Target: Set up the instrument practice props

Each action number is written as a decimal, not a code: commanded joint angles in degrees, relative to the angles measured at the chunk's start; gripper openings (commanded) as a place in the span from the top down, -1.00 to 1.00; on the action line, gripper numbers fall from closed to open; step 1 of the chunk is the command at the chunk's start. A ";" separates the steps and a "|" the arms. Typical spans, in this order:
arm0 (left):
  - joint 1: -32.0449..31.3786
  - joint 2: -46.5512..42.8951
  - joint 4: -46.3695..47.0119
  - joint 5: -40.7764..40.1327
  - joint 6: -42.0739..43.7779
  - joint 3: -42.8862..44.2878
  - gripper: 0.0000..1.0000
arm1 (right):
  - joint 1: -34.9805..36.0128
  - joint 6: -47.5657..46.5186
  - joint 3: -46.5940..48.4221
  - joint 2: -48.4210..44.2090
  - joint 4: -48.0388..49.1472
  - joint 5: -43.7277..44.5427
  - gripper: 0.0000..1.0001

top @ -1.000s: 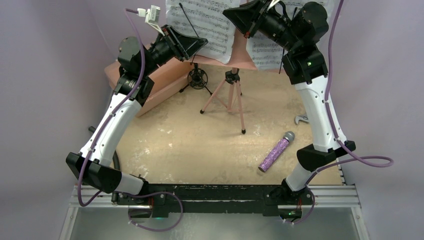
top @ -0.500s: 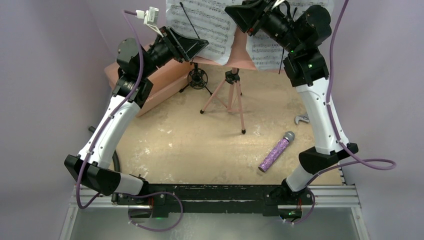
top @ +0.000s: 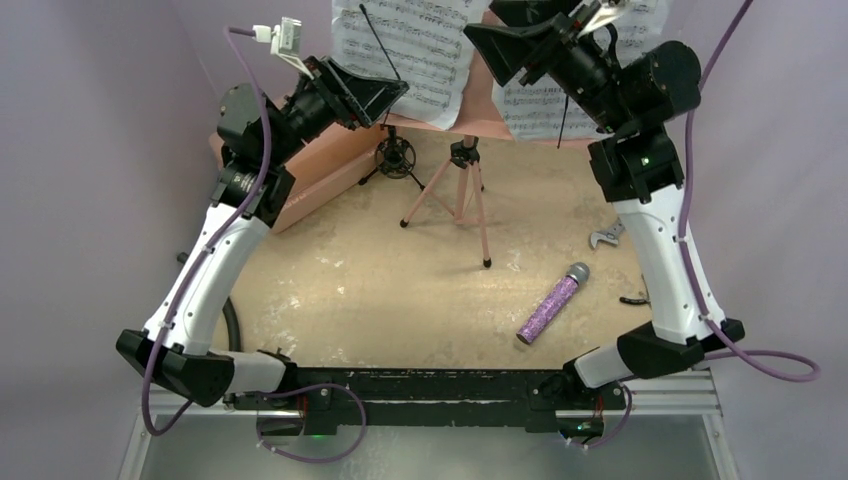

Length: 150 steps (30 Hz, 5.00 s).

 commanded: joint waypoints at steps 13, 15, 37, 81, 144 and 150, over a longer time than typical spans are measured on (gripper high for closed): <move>-0.24 -20.07 -18.20 -16.02 14.33 -10.92 -0.73 | 0.10 0.11 -22.73 -19.05 8.43 4.72 -0.72; -0.24 -24.11 -20.15 -19.77 13.45 -14.15 -0.75 | 0.15 0.55 -24.30 -21.04 7.11 4.91 -0.72; -0.24 -31.56 -43.86 -35.74 -5.05 -36.95 -0.80 | 0.10 3.83 -49.96 -43.45 -12.91 6.92 -0.80; 4.69 30.29 -9.63 -21.66 -9.91 -9.35 -0.08 | 0.06 -0.99 -72.03 -57.18 -23.76 26.20 -0.96; -0.56 -16.69 -34.88 -32.37 -26.75 -33.69 1.00 | 0.09 9.80 -74.66 -43.94 -22.89 20.68 -0.96; -3.52 -19.80 -38.59 -30.68 -28.81 -36.41 1.00 | 0.14 15.42 -75.22 -39.84 -24.74 21.61 -0.96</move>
